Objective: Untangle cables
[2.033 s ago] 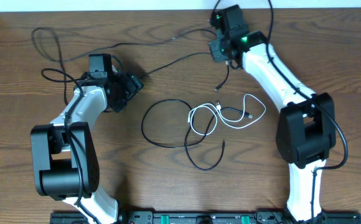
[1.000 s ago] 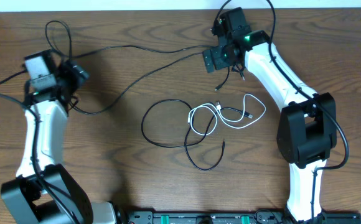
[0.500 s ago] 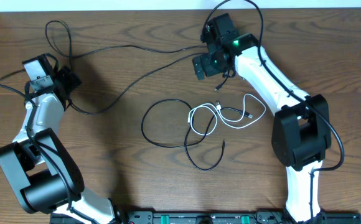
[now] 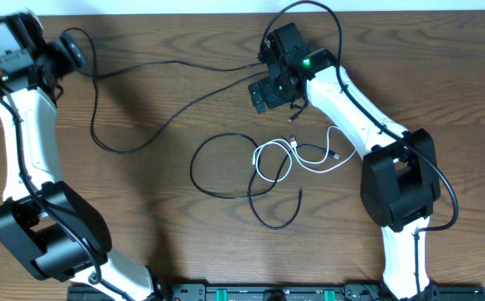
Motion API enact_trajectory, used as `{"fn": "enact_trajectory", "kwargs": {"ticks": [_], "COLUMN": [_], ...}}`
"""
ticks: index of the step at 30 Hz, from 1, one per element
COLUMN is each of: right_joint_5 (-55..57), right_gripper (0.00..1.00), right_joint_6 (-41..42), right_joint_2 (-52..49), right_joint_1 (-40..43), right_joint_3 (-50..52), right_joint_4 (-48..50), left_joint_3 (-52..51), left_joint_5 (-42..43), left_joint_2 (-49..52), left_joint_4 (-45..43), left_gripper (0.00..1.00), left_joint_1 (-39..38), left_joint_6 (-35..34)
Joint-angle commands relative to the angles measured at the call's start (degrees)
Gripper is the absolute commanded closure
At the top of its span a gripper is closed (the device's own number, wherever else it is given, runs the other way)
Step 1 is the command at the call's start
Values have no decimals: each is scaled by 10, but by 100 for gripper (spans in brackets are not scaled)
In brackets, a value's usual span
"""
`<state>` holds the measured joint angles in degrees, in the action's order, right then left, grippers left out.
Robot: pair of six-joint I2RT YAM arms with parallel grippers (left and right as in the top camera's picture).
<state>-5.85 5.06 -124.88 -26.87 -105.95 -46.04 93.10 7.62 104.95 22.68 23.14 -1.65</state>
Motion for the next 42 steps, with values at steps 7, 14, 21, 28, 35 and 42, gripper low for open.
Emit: {"fn": "enact_trajectory", "kwargs": {"ticks": [7,14,21,28,35,42], "right_joint_5": [-27,-38,-38,-38,-38,-38], "right_gripper": [1,1,1,1,1,1], "right_joint_6": [7,7,7,7,7,7], "right_joint_2": [5,5,5,5,5,5], "right_joint_1": [-7,-8,-10,-10,-10,-10], "right_joint_3": [-1,-1,-1,-1,-1,-1], "right_joint_4": [-20,-43,-39,-40,-43,-47], "left_joint_3": [-4,-4,-4,-4,-16,-36], "left_joint_5": [7,9,10,7,-8,-7], "left_joint_2": [136,200,240,250,250,251], "left_joint_4": [-31,-84,-100,-121,-121,-108], "left_gripper": [10,15,30,42,47,50], "left_joint_1": [-2,-5,-16,-19,-9,1], "left_joint_6": [19,19,67,103,102,102]}}
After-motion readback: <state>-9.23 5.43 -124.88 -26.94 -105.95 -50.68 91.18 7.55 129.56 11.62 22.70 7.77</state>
